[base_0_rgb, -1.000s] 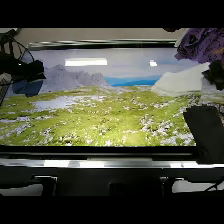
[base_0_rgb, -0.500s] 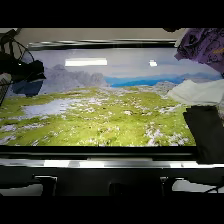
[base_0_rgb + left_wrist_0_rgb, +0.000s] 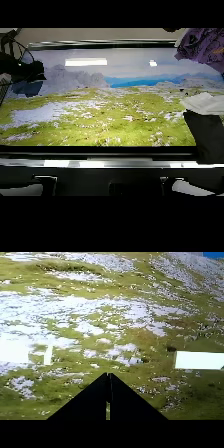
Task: Fold the clothes and pants, and hang the long-sleeved shirts on hangers.
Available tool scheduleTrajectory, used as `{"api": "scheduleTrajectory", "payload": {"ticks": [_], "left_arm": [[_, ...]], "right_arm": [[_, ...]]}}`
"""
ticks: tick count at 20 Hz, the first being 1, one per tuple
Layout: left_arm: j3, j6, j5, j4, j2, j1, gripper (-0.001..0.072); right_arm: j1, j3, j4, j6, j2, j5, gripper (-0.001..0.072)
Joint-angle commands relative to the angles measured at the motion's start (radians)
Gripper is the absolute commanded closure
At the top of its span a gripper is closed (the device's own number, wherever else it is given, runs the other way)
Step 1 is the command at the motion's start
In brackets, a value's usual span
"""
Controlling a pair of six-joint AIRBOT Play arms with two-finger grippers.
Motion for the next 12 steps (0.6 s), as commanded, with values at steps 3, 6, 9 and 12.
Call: {"api": "scheduleTrajectory", "payload": {"ticks": [3,6,9,12], "left_arm": [[0.000,0.001,0.000,0.000,0.000,0.000,0.0689],[0.000,0.001,-0.007,0.000,0.000,0.000,0.0689],[0.000,0.002,-0.007,0.000,0.000,0.000,0.0689],[0.000,0.002,-0.007,0.000,0.000,0.000,0.0689]], "right_arm": [[0.000,0.001,-0.150,0.024,0.017,0.154,0.0680],[0.000,-0.008,-0.219,0.010,0.017,0.242,0.0678],[0.000,-0.078,-0.237,-0.014,0.024,0.278,0.0678],[0.000,-0.241,-0.298,-0.014,0.079,0.258,0.0677]]}}
